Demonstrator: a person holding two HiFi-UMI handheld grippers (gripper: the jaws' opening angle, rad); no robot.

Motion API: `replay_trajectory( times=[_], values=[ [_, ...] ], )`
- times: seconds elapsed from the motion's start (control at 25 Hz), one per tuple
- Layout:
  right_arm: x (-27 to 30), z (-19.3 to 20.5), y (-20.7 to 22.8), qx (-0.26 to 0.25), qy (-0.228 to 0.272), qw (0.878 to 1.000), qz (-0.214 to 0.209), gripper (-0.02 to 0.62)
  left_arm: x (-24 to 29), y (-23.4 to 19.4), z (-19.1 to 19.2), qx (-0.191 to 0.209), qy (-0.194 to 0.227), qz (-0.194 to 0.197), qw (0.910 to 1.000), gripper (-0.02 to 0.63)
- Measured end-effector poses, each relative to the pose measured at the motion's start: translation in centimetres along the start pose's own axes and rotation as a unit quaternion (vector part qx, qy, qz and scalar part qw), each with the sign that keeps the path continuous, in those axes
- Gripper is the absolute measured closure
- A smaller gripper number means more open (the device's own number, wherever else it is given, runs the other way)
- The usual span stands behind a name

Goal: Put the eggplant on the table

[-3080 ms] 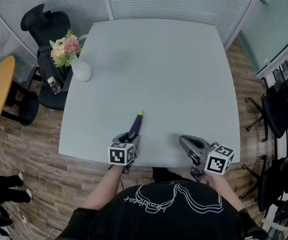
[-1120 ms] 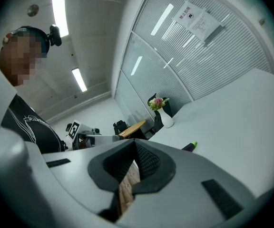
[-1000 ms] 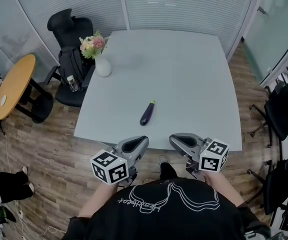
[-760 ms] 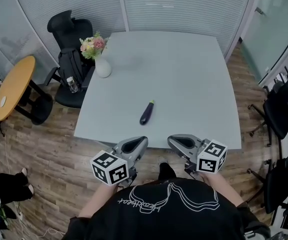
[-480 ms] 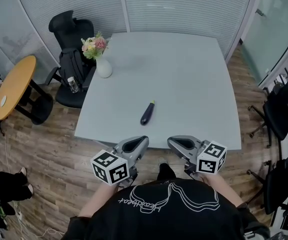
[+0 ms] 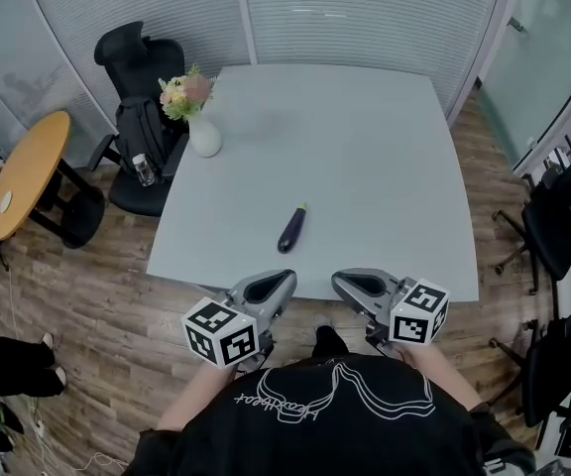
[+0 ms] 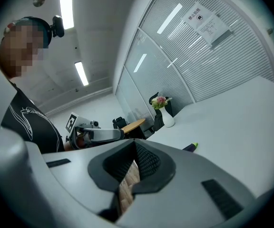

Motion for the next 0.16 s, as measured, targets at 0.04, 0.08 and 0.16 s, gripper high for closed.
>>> replay_trajectory(
  times=[0.04,0.08,0.16],
  values=[
    [0.12,-0.10,0.18,0.000,0.001,1.000,-0.002,0.588,0.15,-0.17,-0.08,-0.001,-0.001,0.000,1.0000,0.586],
    [0.24,-0.22,0.36,0.000,0.002,1.000,-0.003,0.588,0.31,-0.35,-0.16,-0.001,-0.002,-0.001,1.0000,0.586],
    [0.46,-0.49,0.76,0.001,0.004,1.000,-0.003,0.588,0.64,-0.74,-0.32,-0.001,-0.004,-0.002,1.0000,0.586]
  ],
)
Point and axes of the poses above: the fingertips, and each gripper's own axes: x forward along the fingers, y to its right, z out of its underside, the point moved 9 cm from there along -x, backward along the fingers, and after that the axes turned 6 degrees about -z, right-handed, at the moved point
